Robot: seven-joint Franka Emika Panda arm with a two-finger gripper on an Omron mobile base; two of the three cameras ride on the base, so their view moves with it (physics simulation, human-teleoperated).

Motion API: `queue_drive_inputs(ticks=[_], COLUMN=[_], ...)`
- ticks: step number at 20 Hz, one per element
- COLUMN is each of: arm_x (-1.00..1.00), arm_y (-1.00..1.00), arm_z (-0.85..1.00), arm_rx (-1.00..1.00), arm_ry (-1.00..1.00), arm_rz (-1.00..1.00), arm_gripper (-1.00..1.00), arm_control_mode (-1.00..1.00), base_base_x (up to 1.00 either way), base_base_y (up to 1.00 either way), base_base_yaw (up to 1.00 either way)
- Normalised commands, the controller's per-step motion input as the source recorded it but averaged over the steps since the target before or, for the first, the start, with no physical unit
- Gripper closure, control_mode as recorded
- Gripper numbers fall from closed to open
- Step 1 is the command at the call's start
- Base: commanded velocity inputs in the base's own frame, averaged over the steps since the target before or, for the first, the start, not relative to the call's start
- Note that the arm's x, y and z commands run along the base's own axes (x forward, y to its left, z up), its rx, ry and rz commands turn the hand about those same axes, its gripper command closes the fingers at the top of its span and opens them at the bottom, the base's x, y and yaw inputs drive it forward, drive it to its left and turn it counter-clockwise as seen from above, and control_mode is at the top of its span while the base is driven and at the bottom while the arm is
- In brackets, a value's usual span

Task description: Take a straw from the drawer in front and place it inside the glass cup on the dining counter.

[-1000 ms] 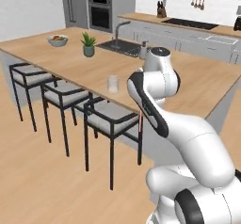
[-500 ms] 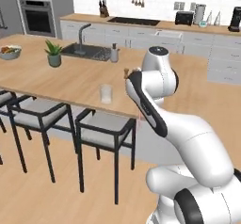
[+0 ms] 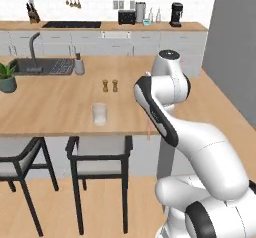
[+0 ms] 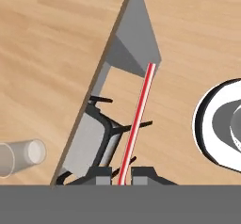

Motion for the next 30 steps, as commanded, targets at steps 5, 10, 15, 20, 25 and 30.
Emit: queue_drive_inputs(ticks=[5,10,15,20,25,30], arm_x=[0.0,0.0,0.0,0.0,0.0,0.06], arm_y=[0.0,0.0,0.0,0.0,0.0,0.05], arm_z=[0.0,0.0,0.0,0.0,0.0,0.05], arm_rx=[0.0,0.0,0.0,0.0,0.0,-0.01], arm_ry=[0.0,0.0,0.0,0.0,0.0,-0.06], arm_rz=[0.0,0.0,0.0,0.0,0.0,0.15], arm_gripper=[1.0,1.0,1.0,1.0,1.0,1.0], arm_control_mode=[1.0,1.0,1.0,1.0,1.0,-1.0], base_base_x=[0.0,0.07,0.58,0.8,0.73,0.17], base_base_y=[1.0,0.81,0.51,0.27,0.07,0.08], base_base_yaw=[-0.53,-0.45,-0.15,0.06,0.33,0.14])
